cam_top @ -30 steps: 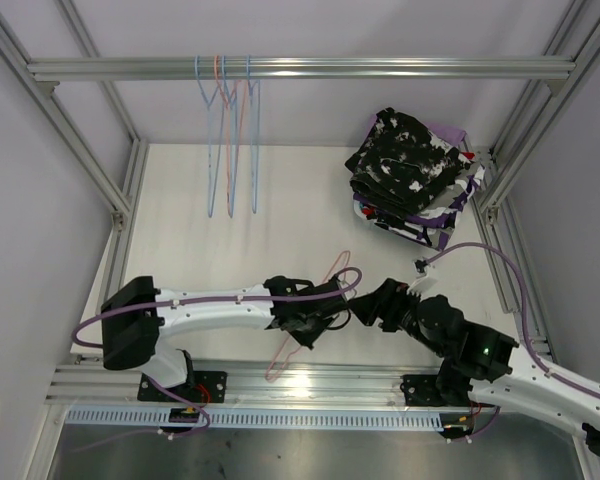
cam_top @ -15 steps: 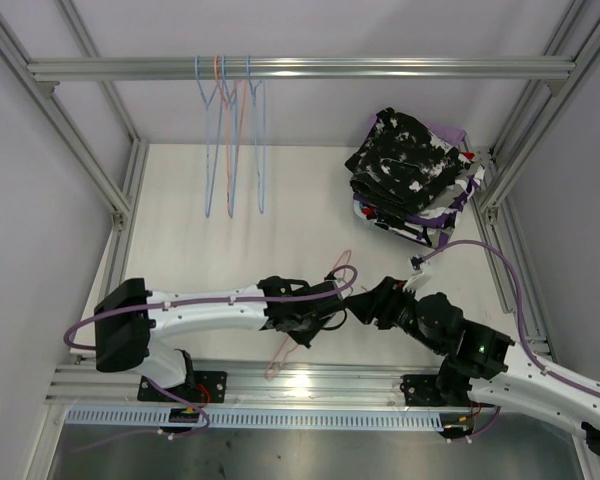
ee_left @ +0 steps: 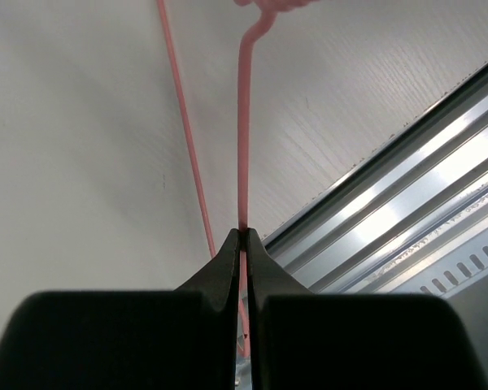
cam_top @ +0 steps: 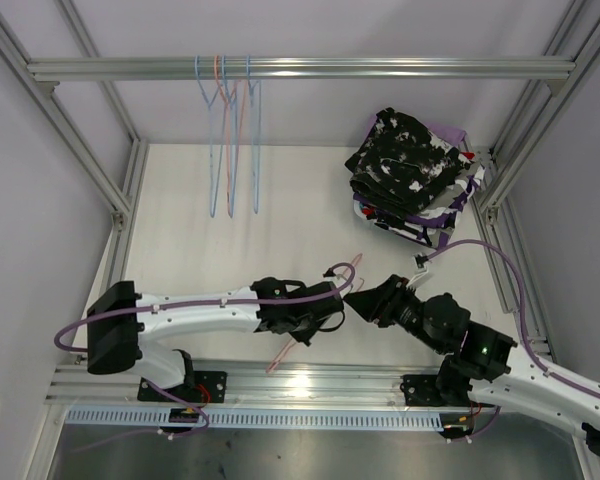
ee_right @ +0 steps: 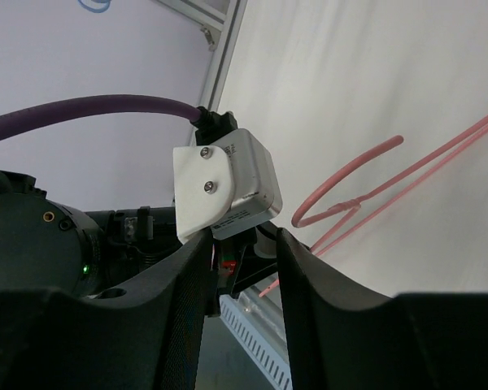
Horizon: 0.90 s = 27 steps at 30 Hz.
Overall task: Remove the trousers from the hanger
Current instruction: Pick up the hanger at the center of the board.
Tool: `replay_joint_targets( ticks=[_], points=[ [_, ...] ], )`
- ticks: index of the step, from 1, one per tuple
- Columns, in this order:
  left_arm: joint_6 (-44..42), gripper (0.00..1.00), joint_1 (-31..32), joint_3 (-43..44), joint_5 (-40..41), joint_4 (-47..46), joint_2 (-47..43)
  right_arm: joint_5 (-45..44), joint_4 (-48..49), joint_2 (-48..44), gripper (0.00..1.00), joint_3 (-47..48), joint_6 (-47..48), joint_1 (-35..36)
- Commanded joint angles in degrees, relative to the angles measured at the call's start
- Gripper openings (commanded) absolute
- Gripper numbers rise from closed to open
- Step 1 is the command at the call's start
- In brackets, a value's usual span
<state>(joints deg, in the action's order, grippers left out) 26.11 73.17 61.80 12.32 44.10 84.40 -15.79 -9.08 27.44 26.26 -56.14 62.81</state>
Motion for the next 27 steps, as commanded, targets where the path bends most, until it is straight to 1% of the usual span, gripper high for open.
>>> replay_joint_targets(
  ticks=[1,4,5,7,8,15,19,23,27],
  points=[
    [1.0,0.00,0.8,-0.3,3.8,-1.2,-2.9,-1.7,2.8,-0.9,0.41,1.1,-0.8,0.0],
    [1.6,0.00,0.8,-0.5,5.0,-1.3,-3.9,-2.1,2.3,-1.2,0.43,1.0,-0.8,-0.1],
    [1.8,0.00,0.8,-0.7,5.1,-1.3,-4.2,-2.3,2.1,-1.2,0.50,1.1,-0.9,-0.1],
    [2.0,0.01,0.9,-0.8,5.2,-1.6,-4.6,-2.5,2.1,-1.3,0.51,1.1,-0.7,-0.1],
    [2.1,0.00,0.8,-0.9,5.1,-1.6,-4.6,-2.6,2.1,-1.3,0.54,1.0,-0.7,-0.1],
    [2.3,0.00,0.9,-1.9,4.0,-2.8,-4.5,-3.0,2.3,-1.3,0.53,0.4,-0.9,-0.1],
    [2.5,0.00,0.9,-2.6,4.5,-3.2,-5.4,-3.3,1.6,-2.3,0.60,0.0,-1.0,-0.1],
    [2.6,0.00,0.9,-3.2,6.0,-2.7,-6.8,-4.9,-3.0,-4.9,0.64,2.1,0.9,-0.1],
    [2.6,0.00,0.9,-2.1,8.1,-0.8,-7.9,-7.2,-9.8,-8.1,0.66,5.8,3.7,-0.1]
  ],
)
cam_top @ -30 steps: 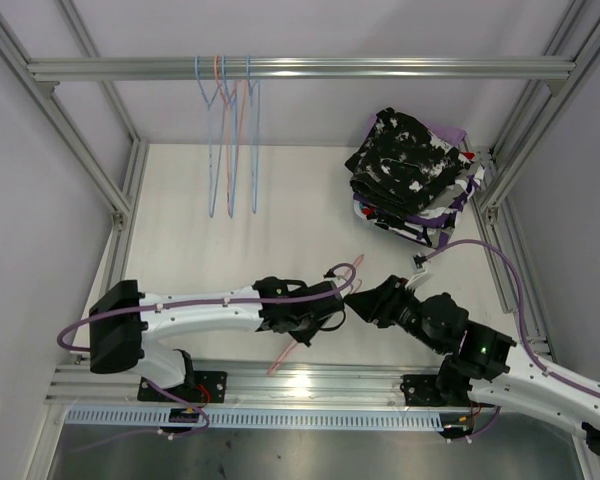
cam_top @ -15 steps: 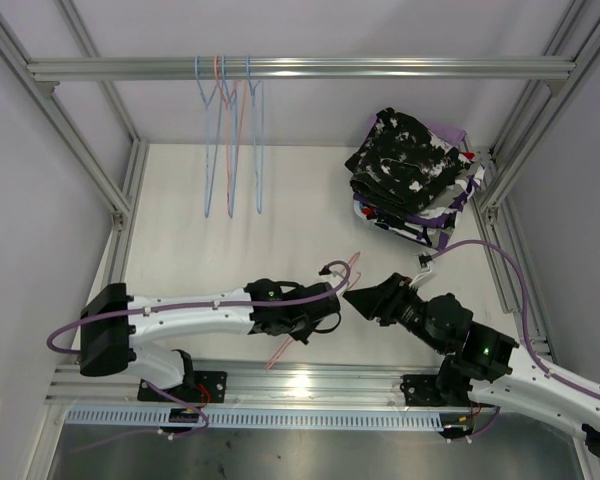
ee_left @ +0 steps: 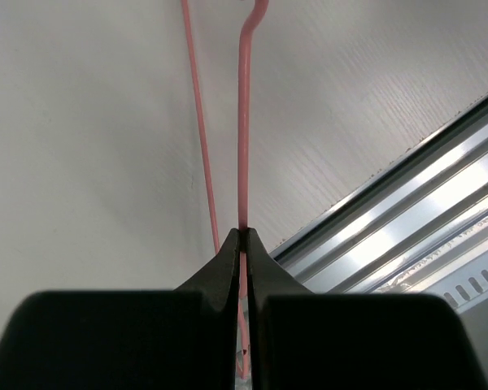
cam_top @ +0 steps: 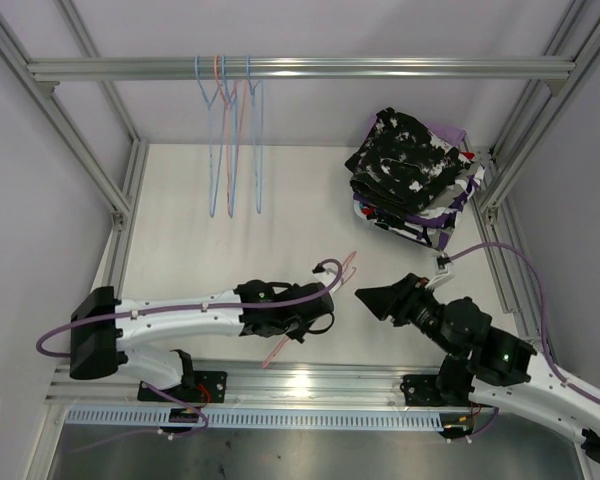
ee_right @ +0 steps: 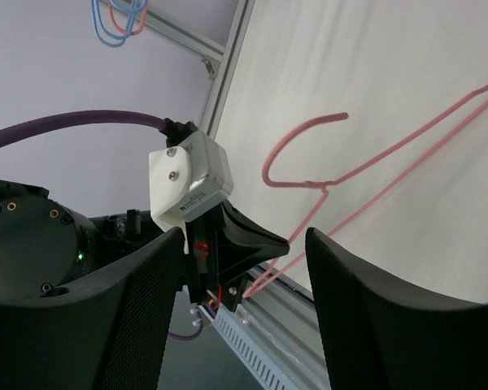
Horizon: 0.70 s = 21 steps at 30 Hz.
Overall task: Remove the trousers from the hanger
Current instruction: Pick up the hanger at the center of the board.
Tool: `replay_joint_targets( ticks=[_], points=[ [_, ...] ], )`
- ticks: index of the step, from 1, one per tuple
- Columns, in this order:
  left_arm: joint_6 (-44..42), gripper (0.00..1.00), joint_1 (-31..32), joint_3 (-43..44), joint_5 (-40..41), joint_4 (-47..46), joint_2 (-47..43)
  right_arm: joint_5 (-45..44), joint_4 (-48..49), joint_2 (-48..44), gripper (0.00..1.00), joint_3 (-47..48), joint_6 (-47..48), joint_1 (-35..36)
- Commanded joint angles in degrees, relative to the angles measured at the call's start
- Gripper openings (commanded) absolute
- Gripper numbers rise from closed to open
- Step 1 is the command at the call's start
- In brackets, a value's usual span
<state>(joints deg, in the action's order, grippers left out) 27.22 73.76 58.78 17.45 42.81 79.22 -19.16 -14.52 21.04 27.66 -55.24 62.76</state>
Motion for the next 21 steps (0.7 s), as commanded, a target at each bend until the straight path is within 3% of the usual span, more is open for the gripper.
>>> replay_joint_targets(
  ticks=[1,9,21],
  points=[
    [1.6,0.00,0.3,1.2,4.4,1.1,-2.8,-4.3,-5.3,-2.8,0.66,6.0,3.6,-0.1],
    [1.9,0.00,0.2,3.9,8.7,3.6,-6.6,-7.5,-13.5,-5.6,0.68,11.9,7.1,-0.1],
    [-0.1,0.00,-2.0,13.1,12.5,5.4,-11.8,-9.8,-18.1,-9.8,0.69,11.5,6.6,-0.1]
  ],
)
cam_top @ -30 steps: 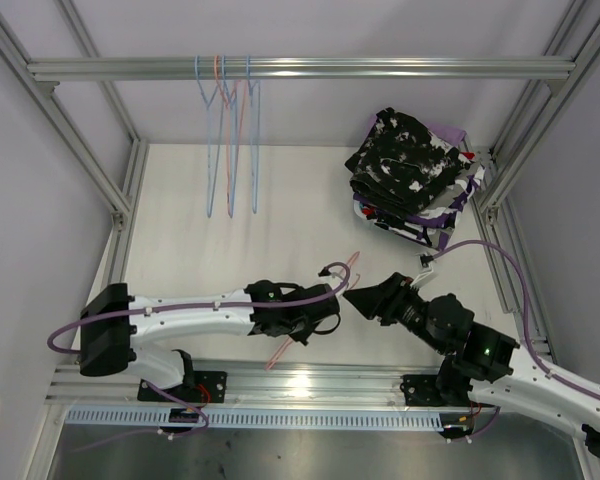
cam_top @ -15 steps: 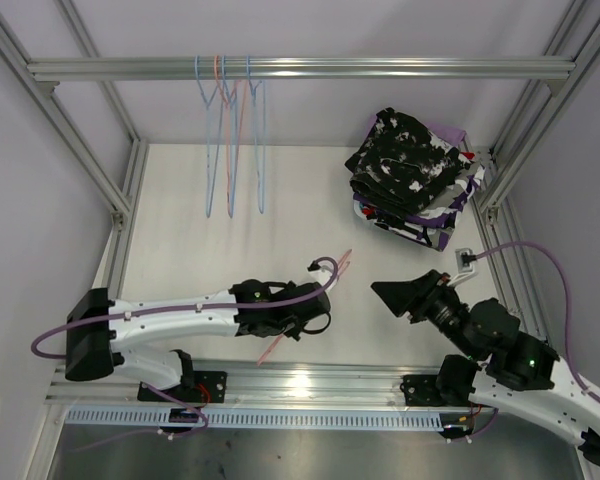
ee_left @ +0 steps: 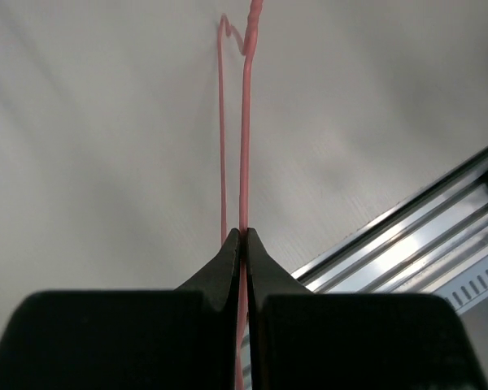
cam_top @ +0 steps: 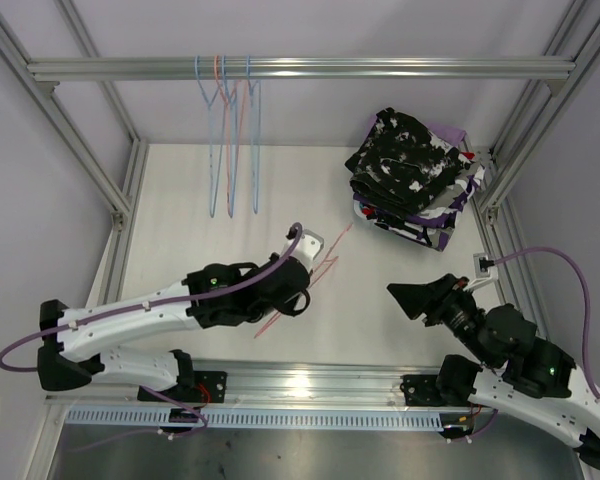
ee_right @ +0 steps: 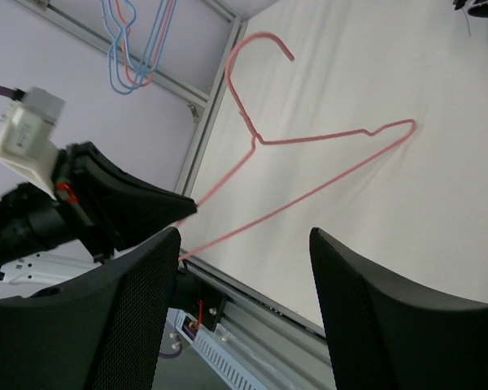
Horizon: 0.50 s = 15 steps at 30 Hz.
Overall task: Remove the trousers from the hanger
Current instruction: Pick up the hanger at the center of the board, then place the hanger at the clothesline.
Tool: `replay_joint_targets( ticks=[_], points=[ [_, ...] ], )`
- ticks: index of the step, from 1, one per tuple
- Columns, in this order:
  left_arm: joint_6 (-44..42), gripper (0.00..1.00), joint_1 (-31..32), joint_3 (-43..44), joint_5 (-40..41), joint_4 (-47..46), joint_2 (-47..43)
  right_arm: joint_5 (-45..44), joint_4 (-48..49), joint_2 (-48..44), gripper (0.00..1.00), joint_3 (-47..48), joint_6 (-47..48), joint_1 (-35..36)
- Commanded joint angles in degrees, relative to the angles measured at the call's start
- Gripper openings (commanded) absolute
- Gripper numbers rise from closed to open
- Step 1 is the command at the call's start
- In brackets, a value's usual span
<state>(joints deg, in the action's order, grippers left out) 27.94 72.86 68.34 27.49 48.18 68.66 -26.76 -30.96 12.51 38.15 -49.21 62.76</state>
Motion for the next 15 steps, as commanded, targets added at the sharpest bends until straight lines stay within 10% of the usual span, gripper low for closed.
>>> replay_joint_targets(
  ticks=[1,15],
  points=[
    [-1.2,0.00,-1.4,4.3,2.6,0.1,-1.3,-2.2,-1.8,-1.4,0.70,1.0,0.5,-0.1],
    [-2.2,0.00,-2.6,4.8,0.9,0.2,-0.5,-0.8,-0.1,-1.3,0.74,-4.3,-3.1,-0.1]
  ],
)
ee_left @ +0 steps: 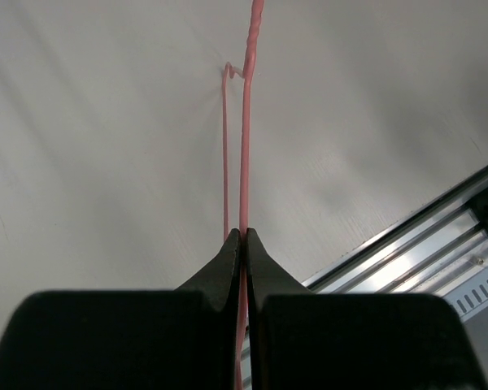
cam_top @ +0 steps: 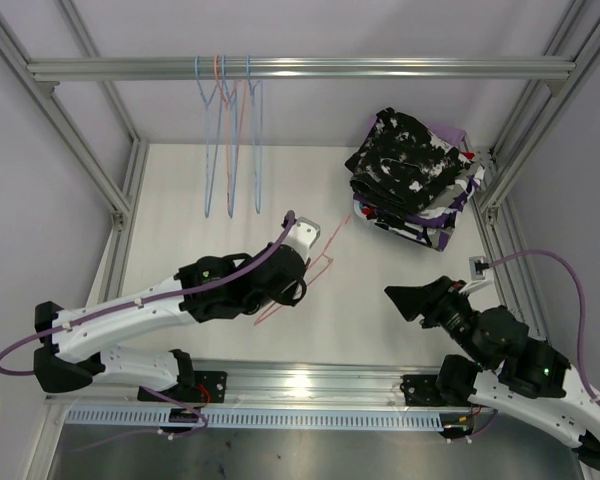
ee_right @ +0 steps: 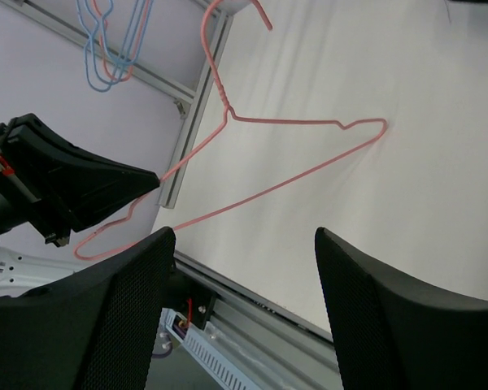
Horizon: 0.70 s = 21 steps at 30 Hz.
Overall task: Remove the trousers from the hanger
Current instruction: Place the hanger at the clothesline.
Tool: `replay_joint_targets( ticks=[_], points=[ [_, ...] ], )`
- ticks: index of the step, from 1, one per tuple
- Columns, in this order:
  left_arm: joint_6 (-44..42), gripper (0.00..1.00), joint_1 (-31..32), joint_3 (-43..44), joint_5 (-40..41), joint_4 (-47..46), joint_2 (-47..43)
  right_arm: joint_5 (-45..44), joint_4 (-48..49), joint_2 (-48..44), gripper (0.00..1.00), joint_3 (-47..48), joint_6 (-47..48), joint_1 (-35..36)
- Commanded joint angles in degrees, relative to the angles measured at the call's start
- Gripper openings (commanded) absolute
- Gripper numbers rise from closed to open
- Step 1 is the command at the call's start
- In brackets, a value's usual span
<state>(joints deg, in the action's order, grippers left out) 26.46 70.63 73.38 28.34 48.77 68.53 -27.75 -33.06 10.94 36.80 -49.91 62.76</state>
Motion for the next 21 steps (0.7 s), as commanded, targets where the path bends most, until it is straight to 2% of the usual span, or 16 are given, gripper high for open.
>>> replay_joint_targets(
  ticks=[1,4,5,7,8,11,15,21],
  points=[
    [-0.5,0.00,-0.4,-1.0,-0.1,-0.5,-0.5,1.2,3.4,0.7,0.75,-4.6,-3.4,-0.1],
    [-0.3,0.00,-0.3,-1.8,-0.3,-0.6,-1.0,3.2,15.7,4.0,0.74,-12.4,-6.0,-0.3],
    [-0.4,0.00,-0.3,-2.1,-0.3,-0.5,-1.1,3.5,21.1,7.7,0.74,-13.6,-6.6,-0.4],
    [-0.2,0.00,-0.3,-2.0,-0.4,-0.4,-1.4,4.6,26.0,12.3,0.74,-14.8,-7.7,-2.5],
    [-0.2,0.00,-0.3,-2.4,-0.3,-0.3,-1.5,7.2,30.6,17.1,0.74,-14.9,-8.0,-3.5],
    [-0.3,0.00,-0.3,-2.5,-0.2,-0.3,-1.8,12.8,40.7,23.5,0.74,-15.3,-8.6,-9.0],
    [-0.4,0.00,-0.3,-3.2,-0.4,-0.6,-2.3,18.5,49.4,30.5,0.72,-15.7,-9.6,-12.9],
    [-0.8,0.00,-0.3,-3.4,-0.6,-0.7,-2.6,22.3,57.2,34.9,0.69,-15.2,-11.4,-16.0]
  ],
)
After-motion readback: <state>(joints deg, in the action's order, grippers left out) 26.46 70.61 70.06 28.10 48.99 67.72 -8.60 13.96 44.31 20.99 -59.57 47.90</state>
